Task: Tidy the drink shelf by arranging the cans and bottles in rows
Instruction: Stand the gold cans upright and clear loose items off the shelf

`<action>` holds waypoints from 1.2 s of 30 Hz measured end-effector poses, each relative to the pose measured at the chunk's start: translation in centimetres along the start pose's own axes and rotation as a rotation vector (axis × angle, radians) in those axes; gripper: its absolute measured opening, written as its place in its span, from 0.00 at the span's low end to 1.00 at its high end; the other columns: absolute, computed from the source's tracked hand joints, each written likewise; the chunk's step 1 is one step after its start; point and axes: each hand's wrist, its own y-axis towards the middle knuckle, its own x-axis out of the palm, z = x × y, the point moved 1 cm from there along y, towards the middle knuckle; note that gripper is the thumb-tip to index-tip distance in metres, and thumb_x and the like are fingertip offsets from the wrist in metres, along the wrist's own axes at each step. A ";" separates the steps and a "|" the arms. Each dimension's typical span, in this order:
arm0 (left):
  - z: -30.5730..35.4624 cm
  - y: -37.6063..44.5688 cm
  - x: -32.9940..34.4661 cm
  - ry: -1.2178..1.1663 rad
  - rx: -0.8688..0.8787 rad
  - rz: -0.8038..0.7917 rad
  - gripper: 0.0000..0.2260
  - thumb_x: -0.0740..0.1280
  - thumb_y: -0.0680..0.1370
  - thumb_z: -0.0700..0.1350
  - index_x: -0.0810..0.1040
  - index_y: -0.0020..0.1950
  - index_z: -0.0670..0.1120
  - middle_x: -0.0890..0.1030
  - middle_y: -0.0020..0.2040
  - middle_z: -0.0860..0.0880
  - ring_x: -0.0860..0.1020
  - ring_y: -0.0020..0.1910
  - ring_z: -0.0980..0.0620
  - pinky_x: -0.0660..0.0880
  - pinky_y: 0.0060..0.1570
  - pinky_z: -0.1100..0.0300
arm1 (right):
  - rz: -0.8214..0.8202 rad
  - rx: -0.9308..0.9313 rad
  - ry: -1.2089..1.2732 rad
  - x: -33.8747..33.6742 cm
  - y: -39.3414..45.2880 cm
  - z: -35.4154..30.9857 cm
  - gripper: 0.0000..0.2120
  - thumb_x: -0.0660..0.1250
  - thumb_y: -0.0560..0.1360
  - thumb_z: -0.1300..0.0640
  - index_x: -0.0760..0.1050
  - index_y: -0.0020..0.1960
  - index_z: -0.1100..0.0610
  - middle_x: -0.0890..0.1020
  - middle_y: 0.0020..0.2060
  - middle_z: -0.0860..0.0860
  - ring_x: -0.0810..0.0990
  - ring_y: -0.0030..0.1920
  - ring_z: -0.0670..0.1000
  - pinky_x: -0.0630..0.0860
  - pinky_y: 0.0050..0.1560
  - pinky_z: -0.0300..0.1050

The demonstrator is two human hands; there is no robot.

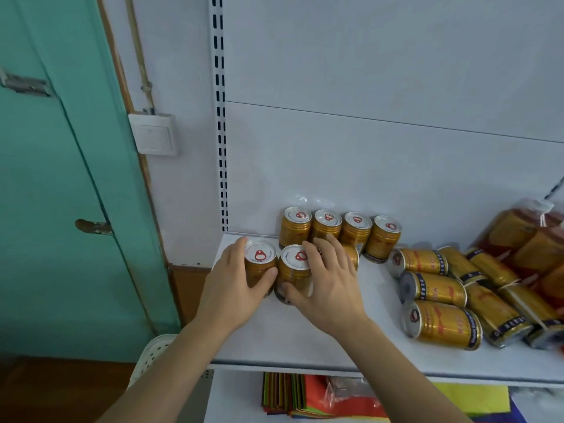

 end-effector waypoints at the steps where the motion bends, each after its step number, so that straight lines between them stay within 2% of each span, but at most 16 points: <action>1: 0.3 0.0 -0.1 0.040 0.020 0.019 0.37 0.64 0.77 0.69 0.62 0.80 0.51 0.74 0.74 0.49 0.76 0.69 0.49 0.79 0.64 0.53 | -0.012 0.001 -0.034 -0.2 -0.1 0.0 0.41 0.65 0.75 0.30 0.71 0.78 0.56 0.73 0.76 0.55 0.61 0.82 0.60 0.62 0.80 0.64; 4: 1.2 0.2 -0.7 0.156 0.116 0.090 0.39 0.58 0.79 0.71 0.61 0.81 0.47 0.72 0.76 0.45 0.71 0.75 0.44 0.74 0.72 0.45 | -0.032 0.009 -0.094 -1.0 -0.7 0.1 0.42 0.60 0.79 0.28 0.66 0.82 0.55 0.68 0.81 0.56 0.55 0.85 0.59 0.57 0.82 0.64; 6: 1.9 0.4 -0.7 0.201 0.194 0.136 0.36 0.59 0.82 0.69 0.64 0.80 0.45 0.72 0.76 0.43 0.70 0.77 0.42 0.70 0.74 0.39 | -0.018 0.004 -0.121 -1.7 -1.2 0.5 0.40 0.59 0.80 0.29 0.66 0.82 0.56 0.67 0.82 0.56 0.53 0.86 0.59 0.57 0.82 0.64; 9: 3.8 0.3 -0.2 0.249 0.306 0.172 0.33 0.61 0.82 0.64 0.67 0.79 0.43 0.72 0.76 0.41 0.68 0.77 0.39 0.66 0.75 0.36 | 0.010 -0.005 -0.159 -3.2 -2.5 1.1 0.37 0.60 0.81 0.32 0.68 0.81 0.56 0.68 0.81 0.57 0.54 0.86 0.59 0.58 0.82 0.63; 12: 6.6 -0.6 1.1 0.253 0.384 0.144 0.33 0.63 0.82 0.62 0.67 0.80 0.43 0.72 0.77 0.42 0.67 0.79 0.39 0.64 0.76 0.36 | 0.034 0.010 -0.200 -5.0 -4.5 2.3 0.36 0.60 0.83 0.32 0.69 0.80 0.57 0.69 0.80 0.58 0.56 0.85 0.60 0.59 0.82 0.64; 18: 12.9 -3.7 5.5 0.272 0.493 0.061 0.33 0.60 0.84 0.64 0.66 0.82 0.46 0.67 0.81 0.44 0.61 0.83 0.43 0.60 0.80 0.39 | 0.057 0.089 -0.274 -10.1 -9.4 7.5 0.36 0.58 0.84 0.32 0.70 0.80 0.57 0.69 0.80 0.58 0.57 0.85 0.60 0.60 0.81 0.65; 22: 18.8 -6.9 9.0 0.237 0.552 0.037 0.32 0.60 0.83 0.64 0.68 0.82 0.45 0.68 0.81 0.43 0.60 0.83 0.42 0.62 0.79 0.38 | 0.050 0.122 -0.298 -14.1 -14.0 12.5 0.36 0.55 0.85 0.32 0.68 0.81 0.56 0.66 0.82 0.57 0.53 0.86 0.59 0.58 0.81 0.65; 28: 28.1 -12.5 15.9 0.215 0.647 0.005 0.32 0.62 0.83 0.62 0.71 0.79 0.43 0.69 0.81 0.42 0.63 0.82 0.40 0.64 0.77 0.38 | 0.059 0.204 -0.356 -20.0 -22.7 21.9 0.37 0.55 0.84 0.31 0.68 0.82 0.55 0.68 0.81 0.57 0.57 0.85 0.60 0.62 0.80 0.65; 34: 36.6 -16.8 22.4 0.196 0.719 -0.103 0.33 0.57 0.84 0.65 0.65 0.83 0.47 0.64 0.83 0.46 0.58 0.84 0.46 0.59 0.82 0.43 | 0.029 0.360 -0.405 -25.0 -29.1 30.2 0.38 0.50 0.84 0.30 0.65 0.83 0.55 0.65 0.83 0.57 0.53 0.86 0.60 0.57 0.83 0.64; 36: 39.1 -17.2 24.2 0.174 0.749 -0.126 0.32 0.57 0.84 0.64 0.65 0.83 0.47 0.66 0.83 0.46 0.60 0.83 0.45 0.62 0.81 0.44 | 0.013 0.409 -0.412 -26.2 -30.1 32.6 0.39 0.48 0.84 0.30 0.64 0.83 0.55 0.64 0.83 0.57 0.51 0.86 0.59 0.55 0.84 0.63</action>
